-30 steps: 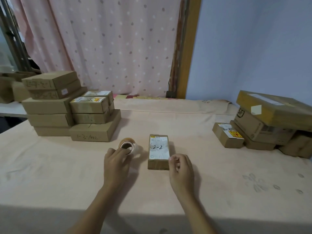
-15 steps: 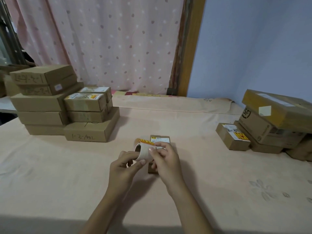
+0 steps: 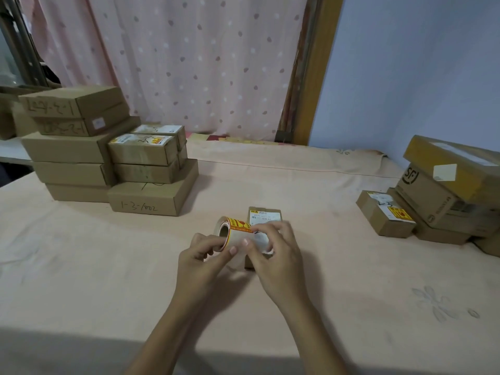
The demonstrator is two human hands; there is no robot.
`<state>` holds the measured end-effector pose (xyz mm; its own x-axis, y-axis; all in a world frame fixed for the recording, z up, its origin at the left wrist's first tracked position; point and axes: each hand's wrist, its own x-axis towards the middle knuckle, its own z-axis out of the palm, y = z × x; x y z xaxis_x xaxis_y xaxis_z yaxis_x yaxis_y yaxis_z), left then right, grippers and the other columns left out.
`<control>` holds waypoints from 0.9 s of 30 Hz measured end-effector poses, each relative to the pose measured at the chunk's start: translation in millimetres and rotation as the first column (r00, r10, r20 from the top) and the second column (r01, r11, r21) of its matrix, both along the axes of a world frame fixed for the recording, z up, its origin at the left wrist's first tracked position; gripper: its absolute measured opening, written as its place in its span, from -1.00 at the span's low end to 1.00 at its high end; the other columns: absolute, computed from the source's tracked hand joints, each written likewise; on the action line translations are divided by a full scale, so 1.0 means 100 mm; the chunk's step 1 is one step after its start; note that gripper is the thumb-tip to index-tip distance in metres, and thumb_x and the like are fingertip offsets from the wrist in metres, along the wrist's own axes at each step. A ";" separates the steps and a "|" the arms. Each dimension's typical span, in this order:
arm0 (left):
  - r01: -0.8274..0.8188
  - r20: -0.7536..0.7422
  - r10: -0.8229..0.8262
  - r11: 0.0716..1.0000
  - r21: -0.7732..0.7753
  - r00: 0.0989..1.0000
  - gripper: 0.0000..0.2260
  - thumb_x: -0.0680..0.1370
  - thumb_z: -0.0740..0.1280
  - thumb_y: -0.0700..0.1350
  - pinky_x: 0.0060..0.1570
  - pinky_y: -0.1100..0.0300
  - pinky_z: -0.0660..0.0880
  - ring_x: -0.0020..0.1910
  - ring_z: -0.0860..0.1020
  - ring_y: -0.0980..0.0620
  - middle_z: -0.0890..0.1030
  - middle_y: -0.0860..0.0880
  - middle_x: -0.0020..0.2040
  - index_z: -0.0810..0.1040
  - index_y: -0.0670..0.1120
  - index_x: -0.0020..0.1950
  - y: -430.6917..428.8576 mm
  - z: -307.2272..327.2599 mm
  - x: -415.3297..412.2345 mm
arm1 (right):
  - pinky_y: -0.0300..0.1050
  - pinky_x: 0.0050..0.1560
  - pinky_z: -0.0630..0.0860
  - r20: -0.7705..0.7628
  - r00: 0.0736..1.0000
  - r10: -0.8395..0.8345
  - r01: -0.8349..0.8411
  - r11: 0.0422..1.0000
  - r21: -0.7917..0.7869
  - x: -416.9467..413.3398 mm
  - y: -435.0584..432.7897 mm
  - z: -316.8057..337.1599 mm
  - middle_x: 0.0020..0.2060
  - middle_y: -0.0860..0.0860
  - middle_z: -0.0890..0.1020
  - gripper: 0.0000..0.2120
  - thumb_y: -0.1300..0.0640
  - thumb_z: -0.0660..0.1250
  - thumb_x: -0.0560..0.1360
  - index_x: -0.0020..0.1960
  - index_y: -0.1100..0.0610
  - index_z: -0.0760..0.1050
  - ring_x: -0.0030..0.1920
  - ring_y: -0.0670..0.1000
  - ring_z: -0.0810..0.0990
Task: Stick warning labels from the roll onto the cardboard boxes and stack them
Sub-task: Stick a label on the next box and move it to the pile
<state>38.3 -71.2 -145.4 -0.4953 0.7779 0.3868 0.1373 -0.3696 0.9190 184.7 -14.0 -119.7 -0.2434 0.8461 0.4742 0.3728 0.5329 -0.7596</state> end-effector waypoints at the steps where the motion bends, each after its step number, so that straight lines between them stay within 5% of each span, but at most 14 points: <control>1: -0.011 -0.021 0.011 1.000 0.010 1.000 -0.85 0.42 0.57 -0.15 -0.11 0.28 0.37 -0.13 0.43 -0.07 0.63 0.01 -0.25 0.76 0.12 -0.14 0.00 0.00 0.01 | -0.37 -0.03 0.46 0.041 0.999 -0.019 0.016 0.998 0.066 0.01 0.00 0.01 0.14 -0.24 0.49 -0.80 -0.08 0.46 0.51 0.13 -0.15 0.61 0.14 -0.20 0.54; 4: 0.002 -0.087 0.001 0.999 0.040 0.996 -0.85 0.41 0.52 -0.15 -0.07 0.34 0.37 -0.08 0.45 -0.01 0.69 -0.04 -0.17 0.75 0.11 -0.13 -0.02 0.00 0.03 | -0.38 0.16 0.39 0.095 0.995 0.029 -0.044 0.987 0.155 -0.01 0.02 0.09 0.14 -0.26 0.54 -0.79 -0.06 0.46 0.52 0.15 -0.14 0.64 0.21 -0.24 0.46; 8: 0.005 -0.105 -0.001 0.999 0.034 0.994 -0.82 0.41 0.51 -0.20 -0.06 0.37 0.36 -0.06 0.46 0.02 0.70 0.00 -0.15 0.75 0.09 -0.12 -0.03 -0.01 0.02 | -0.30 0.15 0.38 0.151 0.988 0.015 -0.054 0.964 0.261 -0.07 0.05 0.13 0.01 -0.22 0.66 -0.85 -0.02 0.45 0.50 0.05 -0.08 0.69 0.08 -0.15 0.44; 16: -0.018 -0.097 0.023 0.999 0.051 0.995 -0.74 0.43 0.54 -0.30 -0.07 0.42 0.36 -0.07 0.44 0.05 0.69 0.14 -0.18 0.74 0.10 -0.15 -0.04 0.04 0.07 | -0.38 0.07 0.37 0.039 0.996 0.076 -0.083 0.972 0.221 -0.04 0.06 0.12 -0.12 -0.23 0.68 -0.93 0.01 0.48 0.47 -0.06 -0.08 0.71 0.02 -0.16 0.50; 20: -0.029 -0.129 0.034 0.999 0.037 0.991 -0.84 0.42 0.50 -0.17 -0.01 0.38 0.38 0.00 0.47 0.00 0.70 0.10 -0.16 0.74 0.09 -0.12 -0.05 0.03 0.04 | -0.27 0.07 0.44 0.039 0.993 0.113 -0.119 0.975 0.188 0.00 0.10 0.13 -0.13 -0.25 0.69 -0.95 0.00 0.47 0.47 -0.10 -0.10 0.71 0.04 -0.12 0.55; 27: -0.048 -0.056 0.048 0.999 0.006 0.997 -0.80 0.43 0.53 -0.35 -0.05 0.47 0.36 -0.02 0.47 0.05 0.68 0.01 -0.14 0.75 -0.07 -0.08 -0.04 0.03 0.04 | -0.16 0.10 0.49 0.041 0.992 0.122 -0.128 0.970 0.208 -0.02 0.13 0.17 -0.12 -0.23 0.70 -0.96 0.06 0.48 0.49 -0.10 -0.05 0.72 0.05 -0.11 0.57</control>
